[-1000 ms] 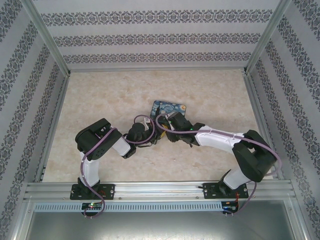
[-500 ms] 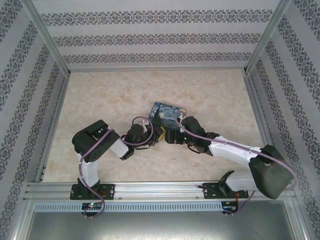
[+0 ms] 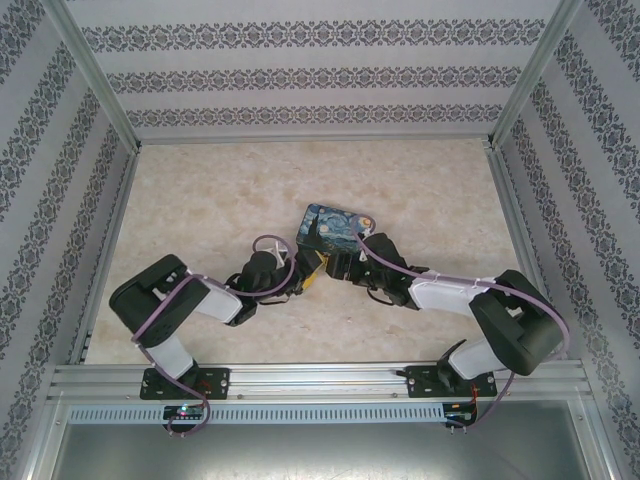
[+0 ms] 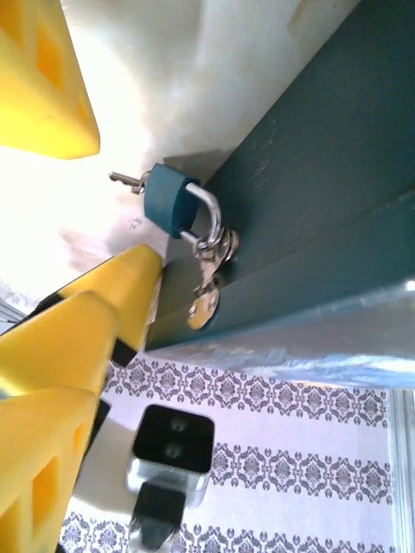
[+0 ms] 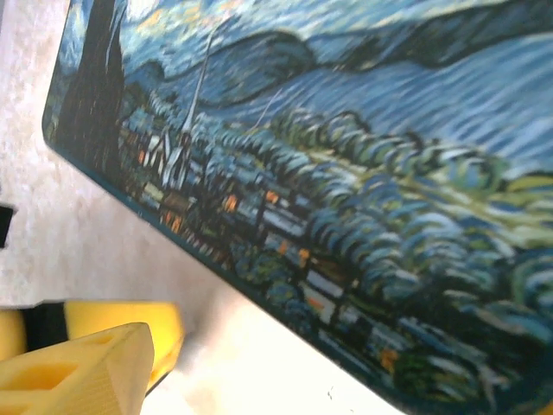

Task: Unlock the padlock with the key

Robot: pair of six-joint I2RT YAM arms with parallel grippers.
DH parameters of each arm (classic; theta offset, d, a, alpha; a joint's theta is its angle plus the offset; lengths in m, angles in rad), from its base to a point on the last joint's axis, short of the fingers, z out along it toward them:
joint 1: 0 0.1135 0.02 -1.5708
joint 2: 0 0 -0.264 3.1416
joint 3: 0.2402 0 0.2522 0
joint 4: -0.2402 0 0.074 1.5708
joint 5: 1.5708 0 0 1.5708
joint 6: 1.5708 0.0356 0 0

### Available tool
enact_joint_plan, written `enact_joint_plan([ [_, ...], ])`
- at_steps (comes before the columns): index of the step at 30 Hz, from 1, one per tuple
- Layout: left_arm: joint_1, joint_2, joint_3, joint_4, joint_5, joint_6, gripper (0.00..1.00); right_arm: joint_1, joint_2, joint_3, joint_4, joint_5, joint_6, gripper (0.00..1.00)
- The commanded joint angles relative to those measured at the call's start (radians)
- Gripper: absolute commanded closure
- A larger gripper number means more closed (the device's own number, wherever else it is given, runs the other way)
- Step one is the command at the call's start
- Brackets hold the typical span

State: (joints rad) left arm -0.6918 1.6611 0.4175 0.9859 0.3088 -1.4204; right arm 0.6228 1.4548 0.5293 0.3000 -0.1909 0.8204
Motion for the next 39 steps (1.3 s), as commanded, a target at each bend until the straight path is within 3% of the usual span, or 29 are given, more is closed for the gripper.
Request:
enact_joint_plan([
  [1, 0.000, -0.098, -0.001, -0.139, -0.030, 0.087, 0.25, -0.035, 0.019, 0.048, 0.056, -0.017, 0.024, 0.24],
  [7, 0.001, -0.290, 0.057, -0.445, -0.095, 0.218, 0.11, -0.114, 0.057, 0.132, 0.029, -0.063, -0.002, 0.25],
  [16, 0.060, -0.379, 0.206, -0.828, -0.117, 0.393, 0.05, -0.126, 0.021, 0.070, 0.030, -0.083, -0.040, 0.26],
  [24, 0.159, -0.306, 0.436, -1.119, -0.126, 0.613, 0.00, -0.123, -0.047, 0.024, -0.079, 0.000, -0.177, 0.31],
  [28, 0.202, -0.235, 0.541, -1.204, -0.114, 0.680, 0.00, -0.122, -0.018, 0.038, -0.087, -0.040, -0.208, 0.36],
  [31, 0.211, -0.163, 0.629, -1.280, -0.117, 0.737, 0.00, -0.113, 0.023, 0.049, -0.059, -0.064, -0.210, 0.43],
  [39, 0.214, -0.025, 0.778, -1.368, -0.124, 0.807, 0.00, -0.089, 0.115, 0.093, -0.024, -0.071, -0.216, 0.50],
])
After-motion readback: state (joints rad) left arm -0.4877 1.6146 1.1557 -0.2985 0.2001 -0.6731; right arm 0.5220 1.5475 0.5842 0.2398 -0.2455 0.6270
